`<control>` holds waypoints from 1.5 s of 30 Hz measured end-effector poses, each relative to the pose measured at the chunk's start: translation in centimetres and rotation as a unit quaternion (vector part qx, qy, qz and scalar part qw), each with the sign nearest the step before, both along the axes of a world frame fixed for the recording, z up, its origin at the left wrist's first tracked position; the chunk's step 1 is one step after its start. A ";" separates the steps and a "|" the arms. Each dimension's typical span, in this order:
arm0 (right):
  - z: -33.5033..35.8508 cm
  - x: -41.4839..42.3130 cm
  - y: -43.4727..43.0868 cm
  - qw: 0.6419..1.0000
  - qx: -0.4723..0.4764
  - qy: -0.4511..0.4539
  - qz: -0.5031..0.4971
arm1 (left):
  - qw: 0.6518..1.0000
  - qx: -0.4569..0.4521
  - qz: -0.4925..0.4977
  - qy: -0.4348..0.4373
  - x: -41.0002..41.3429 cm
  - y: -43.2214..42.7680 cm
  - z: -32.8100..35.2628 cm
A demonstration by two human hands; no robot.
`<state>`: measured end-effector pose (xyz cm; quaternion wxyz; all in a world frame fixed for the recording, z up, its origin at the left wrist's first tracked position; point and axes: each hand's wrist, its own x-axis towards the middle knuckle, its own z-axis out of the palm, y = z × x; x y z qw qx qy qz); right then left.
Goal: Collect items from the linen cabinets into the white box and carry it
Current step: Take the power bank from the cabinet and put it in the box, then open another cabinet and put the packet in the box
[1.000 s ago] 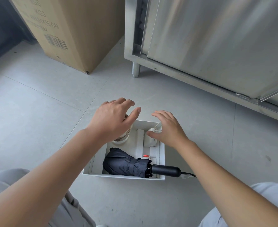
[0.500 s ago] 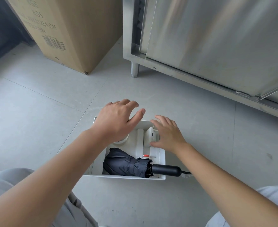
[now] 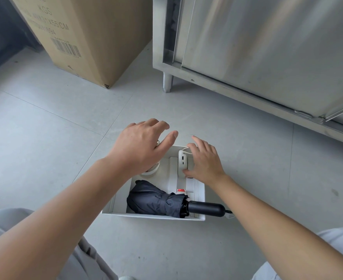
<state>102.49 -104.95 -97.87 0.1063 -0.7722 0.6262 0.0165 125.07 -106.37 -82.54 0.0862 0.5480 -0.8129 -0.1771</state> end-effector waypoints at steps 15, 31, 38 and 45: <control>1.1 -0.1 0.6 0.994 0.006 -0.098 -0.042 | 1.000 0.005 0.002 -0.008 0.1 -0.2 -0.5; 11.2 -1.0 -1.1 0.976 -0.078 -0.188 -0.077 | 0.999 -0.035 0.007 -0.035 -1.2 -2.1 -0.5; 14.2 -1.1 2.0 0.969 -0.069 -0.212 -0.105 | 0.998 0.010 0.059 -0.009 -0.1 -0.6 2.3; 30.8 0.3 3.2 0.975 -0.004 -0.205 -0.086 | 0.998 0.042 0.050 -0.023 0.7 2.7 18.3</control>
